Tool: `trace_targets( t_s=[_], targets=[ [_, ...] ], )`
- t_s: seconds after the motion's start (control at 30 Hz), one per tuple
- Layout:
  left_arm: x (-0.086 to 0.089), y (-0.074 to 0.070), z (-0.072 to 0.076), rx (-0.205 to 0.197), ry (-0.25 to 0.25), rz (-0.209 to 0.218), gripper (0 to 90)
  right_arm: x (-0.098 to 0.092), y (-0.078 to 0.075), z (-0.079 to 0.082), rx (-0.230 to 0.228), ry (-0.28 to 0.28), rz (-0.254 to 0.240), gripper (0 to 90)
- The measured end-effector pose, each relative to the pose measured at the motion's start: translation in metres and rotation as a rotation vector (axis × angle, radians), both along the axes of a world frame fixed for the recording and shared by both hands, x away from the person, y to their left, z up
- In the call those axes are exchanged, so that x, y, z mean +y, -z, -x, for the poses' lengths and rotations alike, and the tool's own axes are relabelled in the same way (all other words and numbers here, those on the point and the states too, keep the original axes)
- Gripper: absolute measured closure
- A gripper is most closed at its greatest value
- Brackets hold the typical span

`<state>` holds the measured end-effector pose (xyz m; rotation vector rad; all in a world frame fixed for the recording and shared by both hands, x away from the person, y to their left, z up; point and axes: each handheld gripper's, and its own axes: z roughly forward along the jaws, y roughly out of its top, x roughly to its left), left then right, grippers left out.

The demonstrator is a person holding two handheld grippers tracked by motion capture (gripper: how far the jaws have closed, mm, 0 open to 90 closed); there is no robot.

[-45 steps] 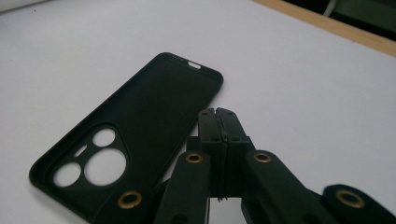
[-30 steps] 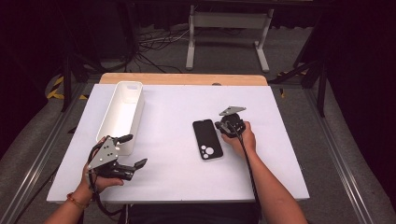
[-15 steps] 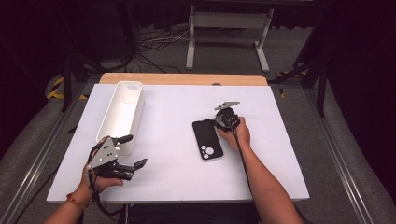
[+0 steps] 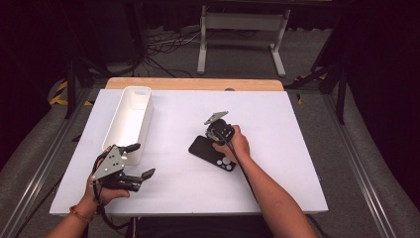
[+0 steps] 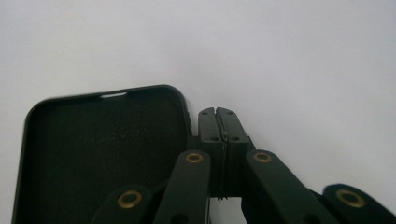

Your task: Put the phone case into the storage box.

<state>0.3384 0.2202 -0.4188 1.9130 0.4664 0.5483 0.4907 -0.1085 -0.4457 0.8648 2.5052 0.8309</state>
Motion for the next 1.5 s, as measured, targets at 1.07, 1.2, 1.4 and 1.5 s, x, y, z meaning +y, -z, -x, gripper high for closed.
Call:
trace_targets(
  t_s=[1.07,1.2,1.4,1.5],
  targets=[
    [-0.001,0.002,0.000,0.022,-0.008,-0.005,9.7,0.025,0.004,0.102,0.024,-0.286,-0.018,89.9],
    [-0.004,0.002,0.000,0.022,-0.022,-0.010,10.8,0.016,0.005,0.114,0.022,-0.314,-0.028,88.3],
    [-0.008,0.001,0.002,0.017,-0.017,-0.011,11.5,0.002,0.006,0.123,0.038,-0.309,-0.054,87.8],
    [-0.009,0.001,0.001,0.023,-0.012,-0.015,11.4,-0.001,0.006,0.127,0.035,-0.312,-0.053,87.2]
  ],
)
